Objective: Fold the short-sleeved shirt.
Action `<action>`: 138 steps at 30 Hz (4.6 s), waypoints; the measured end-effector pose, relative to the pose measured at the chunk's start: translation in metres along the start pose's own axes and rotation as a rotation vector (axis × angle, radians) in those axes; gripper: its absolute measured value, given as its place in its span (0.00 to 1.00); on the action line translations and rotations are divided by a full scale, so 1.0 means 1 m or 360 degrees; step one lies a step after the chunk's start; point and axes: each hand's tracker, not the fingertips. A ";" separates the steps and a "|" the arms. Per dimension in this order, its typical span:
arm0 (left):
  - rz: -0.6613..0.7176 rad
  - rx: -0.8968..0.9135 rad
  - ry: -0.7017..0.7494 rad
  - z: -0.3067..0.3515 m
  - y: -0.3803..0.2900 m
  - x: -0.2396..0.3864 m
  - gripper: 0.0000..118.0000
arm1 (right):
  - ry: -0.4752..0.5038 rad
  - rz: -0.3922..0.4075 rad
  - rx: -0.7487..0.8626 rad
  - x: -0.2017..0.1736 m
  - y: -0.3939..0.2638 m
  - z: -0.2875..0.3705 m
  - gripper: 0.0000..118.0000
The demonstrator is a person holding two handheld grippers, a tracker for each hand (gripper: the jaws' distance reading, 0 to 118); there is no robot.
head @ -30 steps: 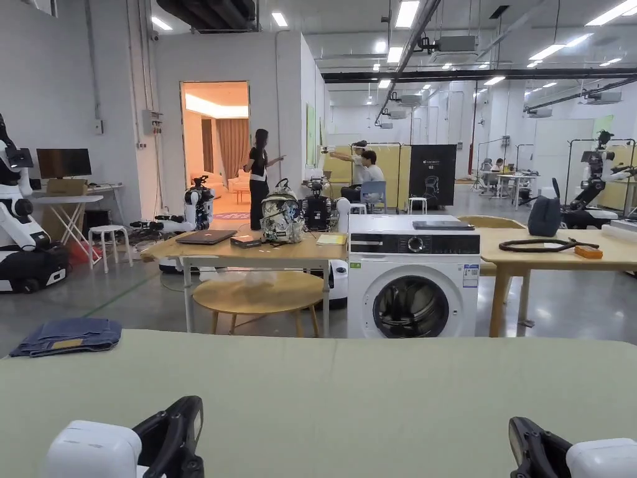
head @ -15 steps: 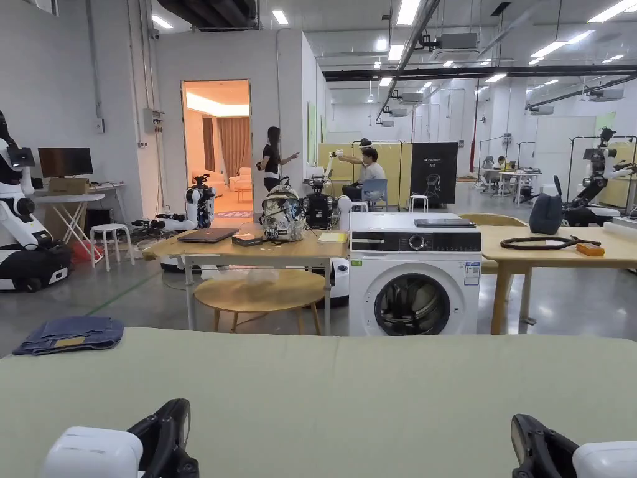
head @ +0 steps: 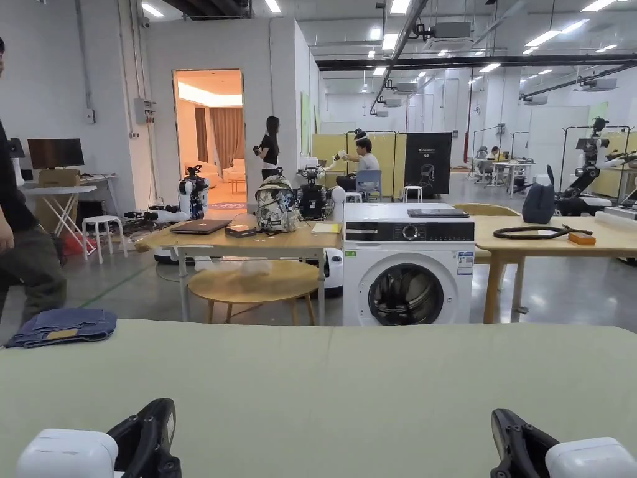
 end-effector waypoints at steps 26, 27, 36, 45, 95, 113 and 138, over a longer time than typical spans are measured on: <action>0.0005 -0.0013 -0.0024 0.003 0.000 0.002 0.00 | -0.0005 -0.0092 -0.0045 0.002 -0.001 0.001 0.00; 0.0010 -0.0012 -0.0030 0.003 -0.001 0.001 0.00 | -0.0007 -0.0094 -0.0045 0.001 -0.001 0.001 0.00; 0.0025 -0.0020 -0.0039 0.005 -0.001 0.000 0.00 | -0.0032 -0.0092 -0.0061 0.002 -0.002 0.002 0.00; 0.0027 -0.0016 -0.0029 0.007 -0.001 -0.002 0.00 | -0.0017 -0.0089 -0.0033 0.000 -0.002 0.003 0.00; 0.0320 -0.1575 0.0250 -0.093 -0.247 -0.302 0.25 | 0.0295 -0.0489 -0.0583 -0.021 -0.094 -0.056 0.00; 0.0619 -0.0588 0.0257 -0.122 0.031 -0.323 0.00 | 0.0274 -0.0703 -0.0471 0.023 -0.090 -0.032 0.00; 0.0699 -0.1524 -0.1657 -0.123 -0.236 0.292 0.00 | -0.0304 -0.0669 -0.0483 0.135 -0.085 0.071 0.00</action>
